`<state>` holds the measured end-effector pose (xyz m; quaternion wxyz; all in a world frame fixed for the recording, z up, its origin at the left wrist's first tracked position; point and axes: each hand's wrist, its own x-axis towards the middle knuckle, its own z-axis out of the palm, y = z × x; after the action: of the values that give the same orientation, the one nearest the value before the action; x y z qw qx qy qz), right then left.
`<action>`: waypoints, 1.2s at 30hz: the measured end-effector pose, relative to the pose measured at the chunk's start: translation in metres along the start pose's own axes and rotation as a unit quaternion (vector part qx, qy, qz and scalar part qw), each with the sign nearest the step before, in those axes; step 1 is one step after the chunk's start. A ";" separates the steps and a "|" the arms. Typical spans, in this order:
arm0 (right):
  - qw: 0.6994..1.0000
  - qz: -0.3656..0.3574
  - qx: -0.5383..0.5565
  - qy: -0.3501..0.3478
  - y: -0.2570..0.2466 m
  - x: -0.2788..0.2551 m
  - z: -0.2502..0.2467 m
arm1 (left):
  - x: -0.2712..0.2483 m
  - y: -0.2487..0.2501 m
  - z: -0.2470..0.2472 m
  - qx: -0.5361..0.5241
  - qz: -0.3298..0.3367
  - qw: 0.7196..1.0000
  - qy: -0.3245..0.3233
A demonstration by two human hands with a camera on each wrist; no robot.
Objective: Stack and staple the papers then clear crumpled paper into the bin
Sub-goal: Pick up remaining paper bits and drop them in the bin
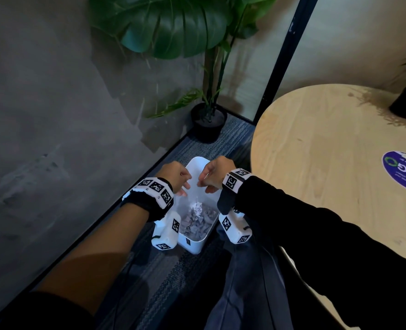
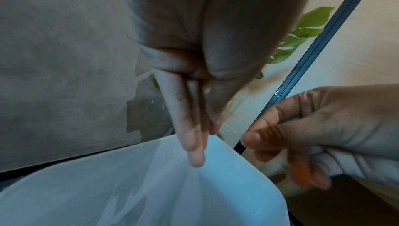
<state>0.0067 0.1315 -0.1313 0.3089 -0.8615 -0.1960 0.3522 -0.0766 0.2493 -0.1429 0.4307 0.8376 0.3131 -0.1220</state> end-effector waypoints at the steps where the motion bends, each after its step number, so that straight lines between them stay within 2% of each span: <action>1: 1.000 -0.015 -0.021 0.005 0.000 -0.001 0.000 | -0.001 0.001 -0.001 0.008 -0.001 1.000 -0.003; 4: 0.997 -0.044 -0.065 0.024 -0.001 -0.006 0.000 | -0.007 0.005 -0.004 0.023 -0.003 1.000 0.010; 9: 0.996 -0.055 -0.068 0.009 -0.001 -0.017 -0.009 | -0.017 0.017 -0.007 0.066 0.037 0.995 0.067; 12: 0.997 -0.036 -0.064 0.020 0.003 -0.027 -0.020 | -0.018 0.027 -0.006 0.085 0.041 0.995 0.038; 15: 0.990 -0.060 -0.104 0.068 0.008 -0.039 -0.032 | -0.025 0.037 -0.003 0.082 0.047 0.995 -0.016; 19: 0.990 -0.093 -0.084 0.063 0.025 -0.063 -0.058 | -0.037 0.064 0.009 0.129 0.128 0.982 -0.041; 21: 0.985 -0.111 -0.101 0.080 0.041 -0.077 -0.074 | -0.046 0.082 0.019 0.128 0.159 0.978 -0.036; 24: 0.983 -0.098 -0.101 0.118 0.066 -0.102 -0.101 | -0.059 0.112 0.042 0.127 0.210 0.969 -0.034; 31: 0.979 -0.033 -0.074 0.189 0.144 -0.174 -0.172 | -0.076 0.171 0.121 0.208 0.268 0.936 -0.093; 34: 0.970 0.033 -0.113 0.214 0.184 -0.204 -0.196 | -0.080 0.192 0.158 0.326 0.280 0.891 -0.148; 36: 0.960 0.084 -0.179 0.199 0.210 -0.219 -0.205 | -0.084 0.203 0.179 0.398 0.280 0.855 -0.178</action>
<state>0.0330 -0.2248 -0.0512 0.1516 -0.9687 -0.1170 0.1581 -0.0024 -0.0165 -0.0791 0.1251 0.9538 -0.0919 -0.2574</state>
